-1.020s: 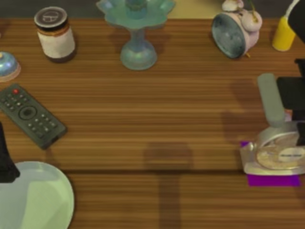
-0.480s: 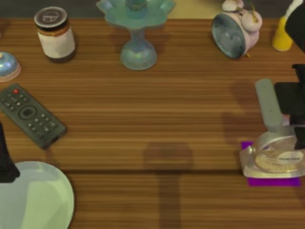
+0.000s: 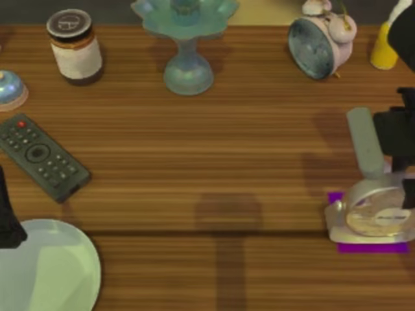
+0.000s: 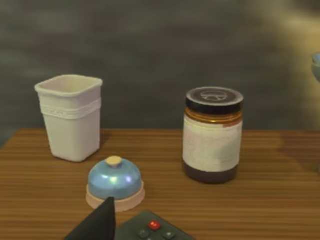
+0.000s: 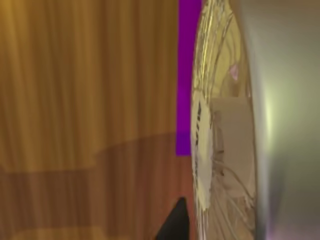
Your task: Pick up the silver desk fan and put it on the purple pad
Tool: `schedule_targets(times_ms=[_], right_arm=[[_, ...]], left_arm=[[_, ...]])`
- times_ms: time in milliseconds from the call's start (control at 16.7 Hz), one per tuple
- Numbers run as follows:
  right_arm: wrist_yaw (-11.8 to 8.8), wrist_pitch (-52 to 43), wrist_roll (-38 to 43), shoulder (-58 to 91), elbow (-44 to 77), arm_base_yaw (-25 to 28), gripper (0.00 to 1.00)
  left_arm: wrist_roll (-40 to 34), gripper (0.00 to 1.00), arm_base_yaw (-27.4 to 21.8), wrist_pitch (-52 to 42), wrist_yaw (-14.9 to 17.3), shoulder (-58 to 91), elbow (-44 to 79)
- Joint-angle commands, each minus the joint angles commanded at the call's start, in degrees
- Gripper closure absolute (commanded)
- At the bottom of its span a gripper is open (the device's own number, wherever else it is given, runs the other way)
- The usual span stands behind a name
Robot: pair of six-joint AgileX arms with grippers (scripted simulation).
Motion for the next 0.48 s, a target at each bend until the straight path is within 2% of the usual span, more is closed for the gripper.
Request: schedule_targets(times_ms=[120,480], right_arm=[[0.0,0.0,0.0,0.0,0.0,0.0,0.02],[0.0,0.0,0.0,0.0,0.0,0.0,0.0]], left_arm=[[0.0,0.0,0.0,0.0,0.0,0.0,0.0],[0.0,0.0,0.0,0.0,0.0,0.0,0.0]])
